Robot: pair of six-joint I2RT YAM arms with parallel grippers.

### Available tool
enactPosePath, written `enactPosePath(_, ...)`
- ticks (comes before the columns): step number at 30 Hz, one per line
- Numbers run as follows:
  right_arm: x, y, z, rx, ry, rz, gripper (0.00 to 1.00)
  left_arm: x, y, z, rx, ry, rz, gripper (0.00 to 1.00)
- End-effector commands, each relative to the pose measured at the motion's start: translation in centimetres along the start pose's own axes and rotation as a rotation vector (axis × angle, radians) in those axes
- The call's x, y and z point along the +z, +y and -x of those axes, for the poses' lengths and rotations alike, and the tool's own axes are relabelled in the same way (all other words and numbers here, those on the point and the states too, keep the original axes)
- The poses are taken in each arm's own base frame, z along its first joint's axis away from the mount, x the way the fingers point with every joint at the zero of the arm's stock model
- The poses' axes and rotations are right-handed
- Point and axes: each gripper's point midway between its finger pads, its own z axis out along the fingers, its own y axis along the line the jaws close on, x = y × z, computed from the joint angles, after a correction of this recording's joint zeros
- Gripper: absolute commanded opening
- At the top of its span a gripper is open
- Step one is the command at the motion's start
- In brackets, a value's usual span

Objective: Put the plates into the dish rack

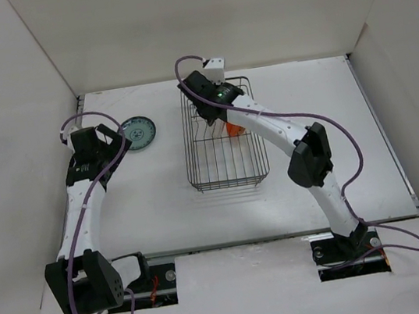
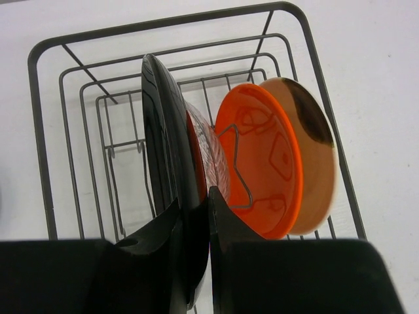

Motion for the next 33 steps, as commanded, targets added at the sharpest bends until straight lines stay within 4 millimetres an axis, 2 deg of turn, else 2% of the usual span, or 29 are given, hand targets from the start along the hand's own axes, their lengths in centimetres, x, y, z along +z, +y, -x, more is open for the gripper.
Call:
enactPosePath(1,0.3,1.1,2.2,0.054,-0.048,0.043,0.0,-0.6,-1.2,1.2,0.009,-0.029,-0.047,1.0)
enactPosePath(4,1.1,1.4,1.0,0.026,-0.034,0.033,0.0,-0.3,-0.9,1.3,0.003,-0.027,-0.036,1.0)
enactPosePath(7,1.3,1.4,1.0,0.015,-0.039,0.025,0.0,-0.2,-0.6,1.0,0.003,-0.02,-0.03,1.0)
enactPosePath(11,2.1,1.6,-0.1,-0.013,-0.025,0.015,0.0,-0.2,-0.6,1.0,0.003,-0.02,-0.03,1.0)
enactPosePath(13,2.3,2.1,-0.6,-0.014,-0.011,0.035,0.05,0.1,-0.5,1.2,-0.003,-0.02,-0.031,1.0)
enactPosePath(14,2.3,2.3,-0.7,-0.014,-0.006,0.043,0.19,0.1,-0.5,1.2,-0.012,-0.019,-0.031,1.0)
enactPosePath(15,2.3,2.6,-0.6,-0.014,-0.007,0.056,0.45,0.4,-0.3,1.5,-0.019,-0.024,-0.024,1.0)
enactPosePath(16,2.4,2.7,-1.1,-0.021,0.005,0.063,0.51,0.8,0.0,0.9,-0.032,-0.003,-0.017,1.0)
enactPosePath(17,2.1,2.7,-0.5,-0.008,-0.006,0.07,0.53,0.9,0.0,1.5,-0.039,-0.02,-0.021,1.0)
enactPosePath(20,1.3,3.1,0.6,0.007,-0.014,0.105,0.64,1.8,0.7,1.0,-0.09,-0.008,0.0,1.0)
enactPosePath(21,0.7,2.8,1.4,0.011,-0.025,0.113,0.66,2.1,0.6,1.1,-0.104,-0.01,-0.002,1.0)
enactPosePath(22,-0.2,2.6,2.9,0.02,-0.047,0.126,0.74,2.4,0.8,0.7,-0.131,-0.006,0.002,1.0)
enactPosePath(24,-1.8,2.7,4.5,0.027,-0.078,0.156,0.76,3.2,1.2,0.3,-0.158,-0.009,-0.002,1.0)
enactPosePath(25,-3.1,2.0,6.2,0.036,-0.106,0.161,0.8,3.7,1.4,-0.1,-0.171,-0.005,0.003,1.0)
enactPosePath(27,-4.9,1.7,8.0,0.05,-0.139,0.188,0.82,4.9,2.4,-0.4,-0.213,0.001,0.017,0.98)
enactPosePath(28,-6.8,1.3,9.4,0.061,-0.168,0.215,0.82,5.3,2.6,-0.6,-0.223,0.012,0.028,0.98)
enactPosePath(29,-8.1,1.5,9.8,0.07,-0.177,0.247,0.87,6.2,3.1,-1.0,-0.244,0.021,0.053,0.98)
enactPosePath(31,-9.8,1.6,10.2,0.07,-0.203,0.292,0.87,7.1,3.5,-1.5,-0.263,0.039,0.074,0.98)
enactPosePath(32,-11.9,0.9,11.7,0.081,-0.232,0.331,0.87,7.6,3.9,-1.4,-0.279,0.037,0.082,0.97)
enactPosePath(33,-12.9,0.9,11.9,0.083,-0.242,0.36,0.91,8.4,4.1,-1.6,-0.29,0.043,0.089,0.97)
